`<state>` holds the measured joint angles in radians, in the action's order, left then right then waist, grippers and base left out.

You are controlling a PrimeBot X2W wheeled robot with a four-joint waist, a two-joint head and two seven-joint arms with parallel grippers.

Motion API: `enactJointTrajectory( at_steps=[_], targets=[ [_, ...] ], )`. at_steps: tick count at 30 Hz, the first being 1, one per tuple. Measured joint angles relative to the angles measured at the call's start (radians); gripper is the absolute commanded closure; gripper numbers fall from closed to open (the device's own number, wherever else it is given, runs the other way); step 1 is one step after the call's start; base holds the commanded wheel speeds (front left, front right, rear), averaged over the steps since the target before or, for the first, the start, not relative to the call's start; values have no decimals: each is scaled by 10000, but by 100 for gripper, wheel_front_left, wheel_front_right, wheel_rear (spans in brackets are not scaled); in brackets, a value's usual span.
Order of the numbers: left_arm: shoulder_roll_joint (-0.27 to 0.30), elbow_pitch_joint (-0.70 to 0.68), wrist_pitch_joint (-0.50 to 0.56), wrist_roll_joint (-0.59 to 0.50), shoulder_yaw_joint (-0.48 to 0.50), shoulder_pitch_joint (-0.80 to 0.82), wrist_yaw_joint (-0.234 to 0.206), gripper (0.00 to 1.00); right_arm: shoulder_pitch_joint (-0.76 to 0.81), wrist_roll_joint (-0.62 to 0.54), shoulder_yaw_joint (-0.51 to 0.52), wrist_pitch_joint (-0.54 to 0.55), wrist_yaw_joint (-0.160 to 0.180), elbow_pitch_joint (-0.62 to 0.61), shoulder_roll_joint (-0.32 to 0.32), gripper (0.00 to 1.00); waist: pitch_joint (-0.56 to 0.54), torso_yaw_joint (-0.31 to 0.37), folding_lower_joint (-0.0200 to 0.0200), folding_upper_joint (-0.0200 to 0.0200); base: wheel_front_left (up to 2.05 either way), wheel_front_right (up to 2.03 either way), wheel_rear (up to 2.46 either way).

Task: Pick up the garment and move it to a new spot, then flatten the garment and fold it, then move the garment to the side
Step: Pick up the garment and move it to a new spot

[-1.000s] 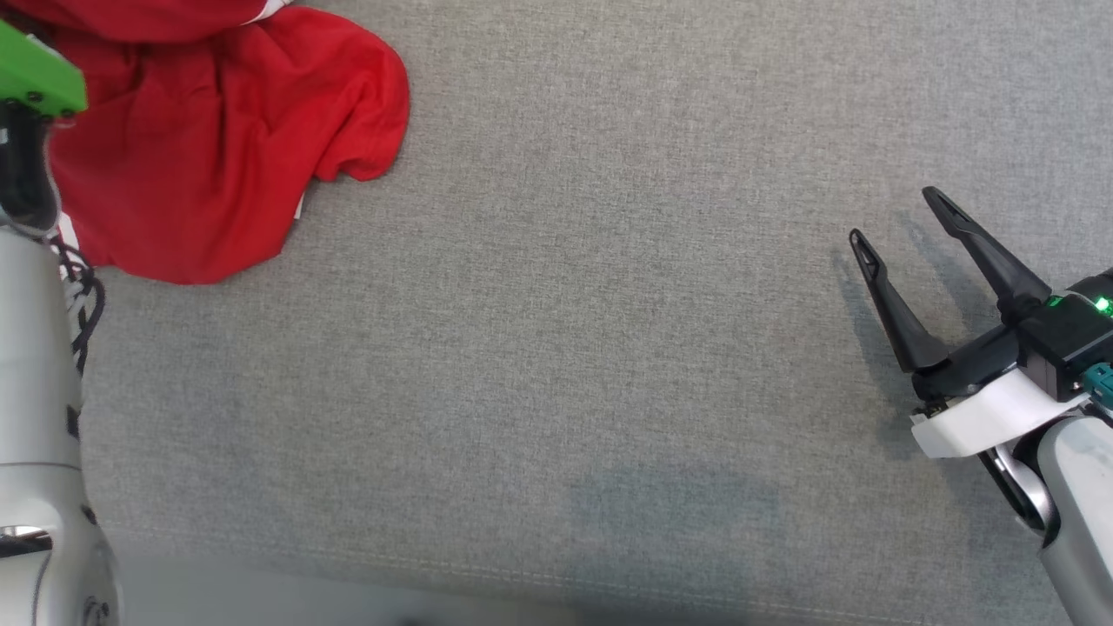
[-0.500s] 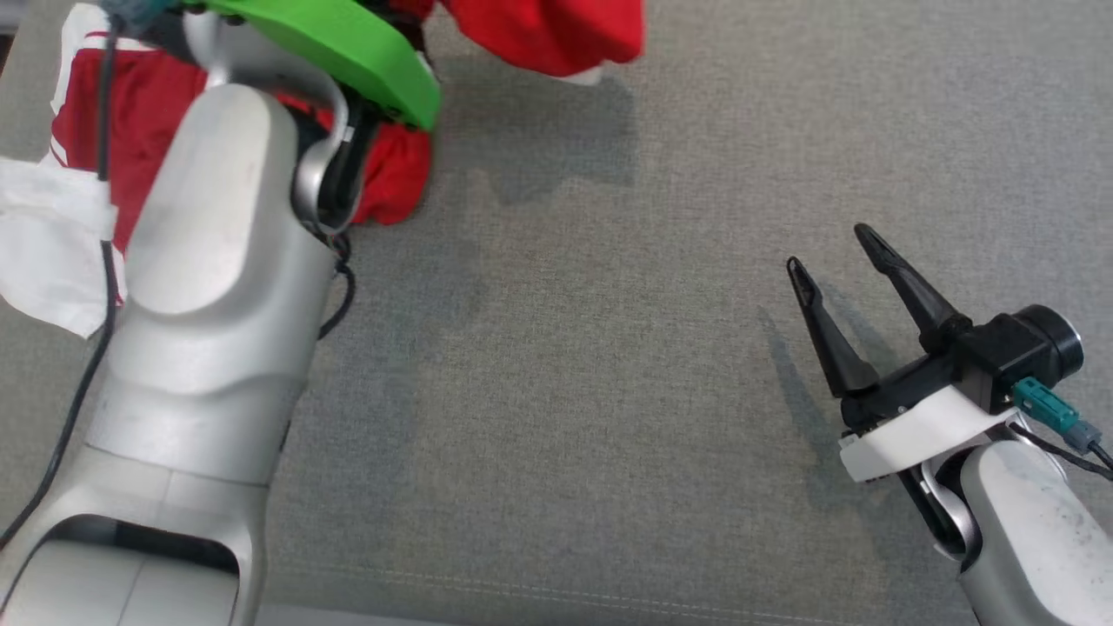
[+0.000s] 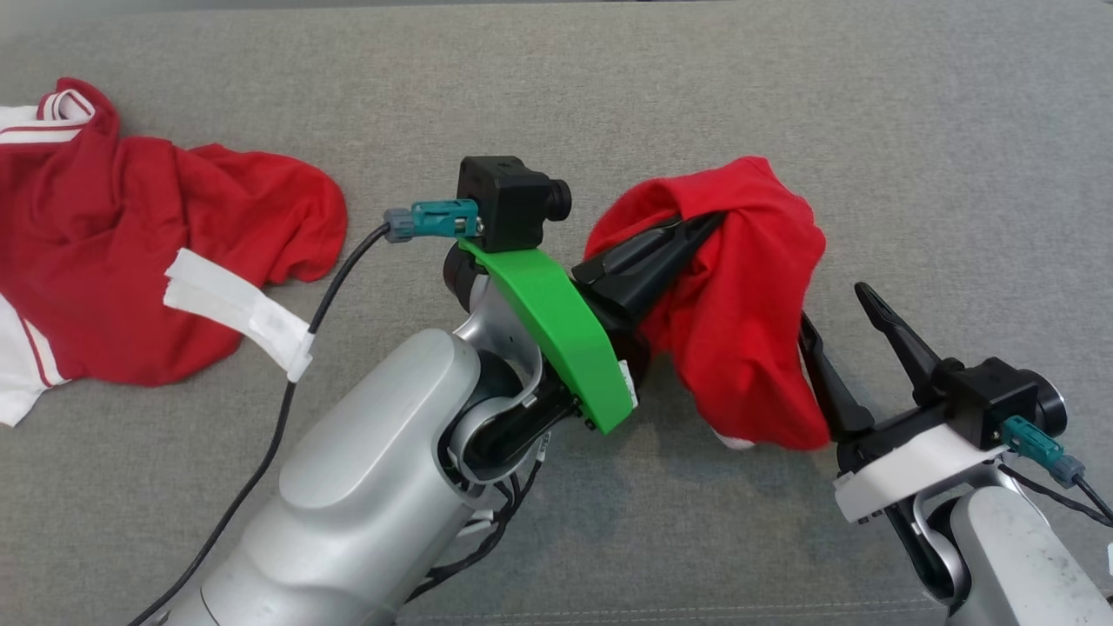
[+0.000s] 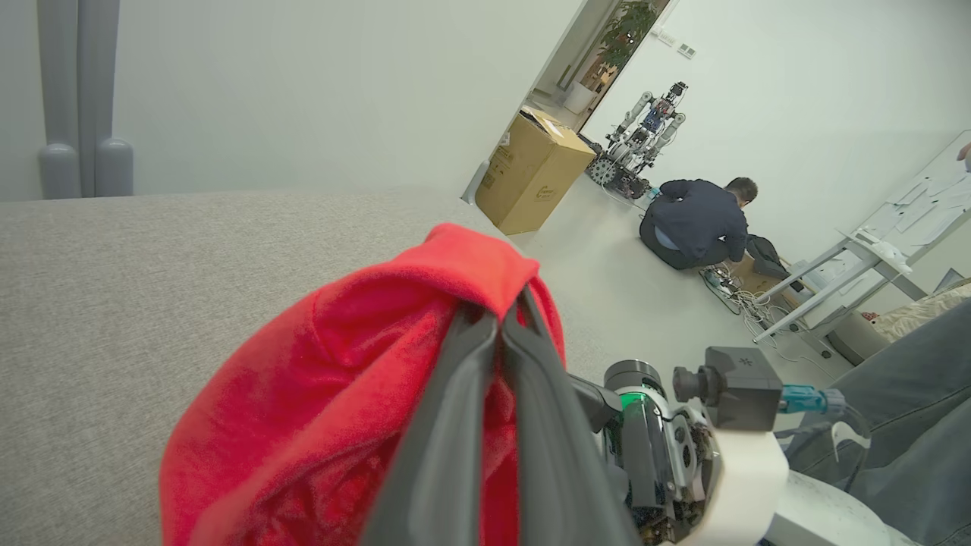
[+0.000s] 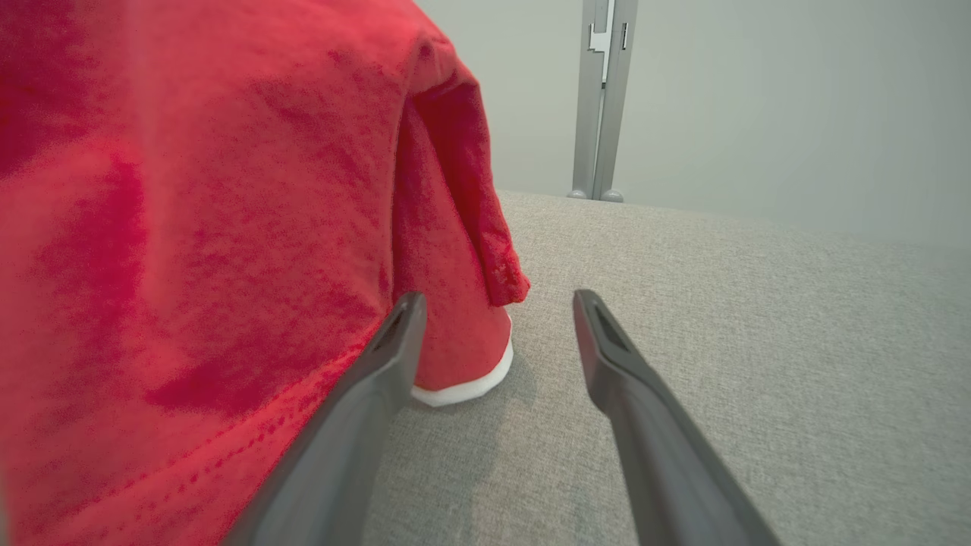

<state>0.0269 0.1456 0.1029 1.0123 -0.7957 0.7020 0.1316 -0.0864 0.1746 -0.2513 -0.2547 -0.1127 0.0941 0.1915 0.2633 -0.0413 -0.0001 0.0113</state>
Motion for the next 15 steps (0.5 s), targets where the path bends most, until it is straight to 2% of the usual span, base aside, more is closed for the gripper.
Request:
enactJointTrajectory(
  at_steps=[3, 8, 15],
  targets=[
    [15, -301, 174, 65, 52, -86, 0, 100, 148, 0, 161, 0, -2, 69, -6, 0, -135, 274, 0, 0, 0, 0, 0],
    [88, 337, 408, 35, 807, -595, -4, 100, 195, -2, 161, 0, -4, 117, -90, 0, -332, 679, 0, 0, 0, 0, 0],
    [581, 1419, 729, 163, 1413, -1117, -654, 100, 183, -8, -38, 0, -10, 113, -349, 0, -409, 1180, 0, 0, 0, 0, 0]
  ],
)
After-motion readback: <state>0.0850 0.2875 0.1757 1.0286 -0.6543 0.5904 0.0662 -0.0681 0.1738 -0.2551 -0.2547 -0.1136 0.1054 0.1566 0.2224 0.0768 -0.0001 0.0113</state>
